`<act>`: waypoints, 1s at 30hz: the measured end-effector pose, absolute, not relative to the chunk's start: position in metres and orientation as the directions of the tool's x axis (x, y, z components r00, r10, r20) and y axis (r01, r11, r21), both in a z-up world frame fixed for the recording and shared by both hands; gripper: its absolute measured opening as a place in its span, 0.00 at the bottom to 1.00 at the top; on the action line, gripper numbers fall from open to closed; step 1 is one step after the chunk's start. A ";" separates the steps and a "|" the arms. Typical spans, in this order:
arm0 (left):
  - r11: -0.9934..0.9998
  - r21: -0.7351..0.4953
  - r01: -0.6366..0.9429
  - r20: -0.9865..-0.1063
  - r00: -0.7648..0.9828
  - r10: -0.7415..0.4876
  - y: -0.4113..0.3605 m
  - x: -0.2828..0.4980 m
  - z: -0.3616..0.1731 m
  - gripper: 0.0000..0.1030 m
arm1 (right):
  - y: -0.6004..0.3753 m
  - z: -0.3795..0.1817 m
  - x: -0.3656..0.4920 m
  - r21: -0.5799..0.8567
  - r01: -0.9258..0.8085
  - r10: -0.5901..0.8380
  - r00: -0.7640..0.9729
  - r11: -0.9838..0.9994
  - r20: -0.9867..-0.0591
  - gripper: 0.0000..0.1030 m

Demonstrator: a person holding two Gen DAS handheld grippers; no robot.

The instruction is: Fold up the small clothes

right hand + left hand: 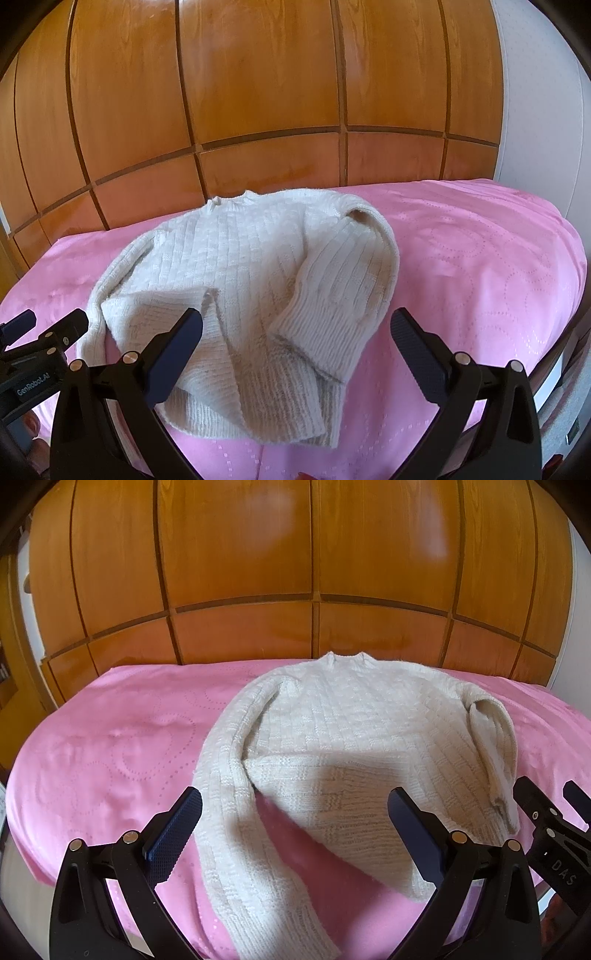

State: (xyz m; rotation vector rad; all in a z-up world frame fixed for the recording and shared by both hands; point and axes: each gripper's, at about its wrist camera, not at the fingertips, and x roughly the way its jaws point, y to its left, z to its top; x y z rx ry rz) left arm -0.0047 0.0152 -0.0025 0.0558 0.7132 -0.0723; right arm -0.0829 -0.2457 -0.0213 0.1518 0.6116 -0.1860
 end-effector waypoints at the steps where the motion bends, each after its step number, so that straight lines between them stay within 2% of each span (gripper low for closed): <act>1: 0.996 0.028 0.086 -0.656 0.753 -0.047 0.015 -0.005 -0.003 0.97 | -0.246 -0.021 -0.083 0.087 0.216 -0.126 0.803 0.972 -0.583 0.98; 30: 0.996 0.017 0.089 -0.670 0.740 -0.055 0.014 -0.006 0.000 0.97 | -0.246 -0.023 -0.082 0.083 0.221 -0.130 0.795 0.972 -0.592 0.98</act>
